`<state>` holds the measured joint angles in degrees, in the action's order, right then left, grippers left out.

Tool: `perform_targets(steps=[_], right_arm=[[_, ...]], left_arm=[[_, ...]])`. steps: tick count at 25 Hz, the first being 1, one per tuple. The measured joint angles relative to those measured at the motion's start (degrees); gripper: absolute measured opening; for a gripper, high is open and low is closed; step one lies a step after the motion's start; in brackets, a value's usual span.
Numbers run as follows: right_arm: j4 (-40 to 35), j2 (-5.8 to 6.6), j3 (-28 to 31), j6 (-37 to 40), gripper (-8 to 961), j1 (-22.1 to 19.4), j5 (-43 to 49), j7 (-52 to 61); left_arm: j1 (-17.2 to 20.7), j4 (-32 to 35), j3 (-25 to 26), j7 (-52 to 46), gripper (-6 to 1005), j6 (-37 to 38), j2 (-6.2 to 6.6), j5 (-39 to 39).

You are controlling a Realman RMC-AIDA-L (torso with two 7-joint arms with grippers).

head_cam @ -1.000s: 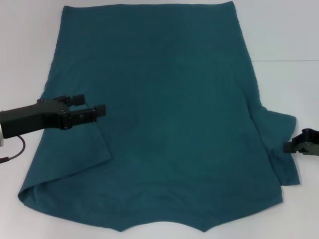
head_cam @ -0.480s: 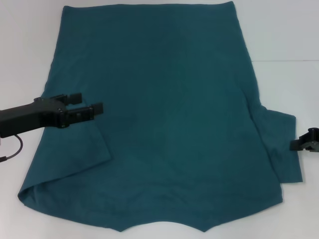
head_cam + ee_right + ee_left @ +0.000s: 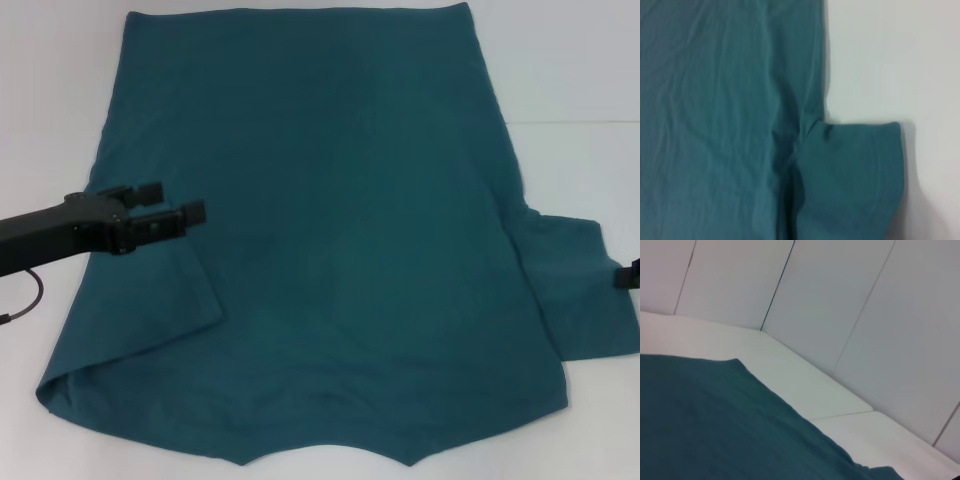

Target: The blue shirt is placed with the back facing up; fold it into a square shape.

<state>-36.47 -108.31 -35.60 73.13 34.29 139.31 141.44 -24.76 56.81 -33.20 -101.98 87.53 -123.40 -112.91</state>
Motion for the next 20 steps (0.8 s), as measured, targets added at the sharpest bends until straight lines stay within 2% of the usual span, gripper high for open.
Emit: perform_targets(steps=[5,11,16,20], right_arm=[[-0.6,0.18,-0.2,-0.8,0,0.4,0.0,0.0],[-0.6,1.32,-0.1,-1.4,1,1.5,-0.1,0.8],[-0.6,1.58,-0.2,-2.3,1,2.9,0.0,1.4],[-0.6,2.03,-0.1,-2.7,1,3.3,0.0,1.6]], left_arm=[[0.2,0.4,0.2,-0.9,886,0.4,0.11,2.1],[1.1,1.6,0.3,-2.6,886,0.4,0.11,4.4],[2.3,1.6,2.5,-4.2,886,0.8,0.20,9.3],[2.8,1.0,4.8,-5.2,886,2.3,1.02,11.2]])
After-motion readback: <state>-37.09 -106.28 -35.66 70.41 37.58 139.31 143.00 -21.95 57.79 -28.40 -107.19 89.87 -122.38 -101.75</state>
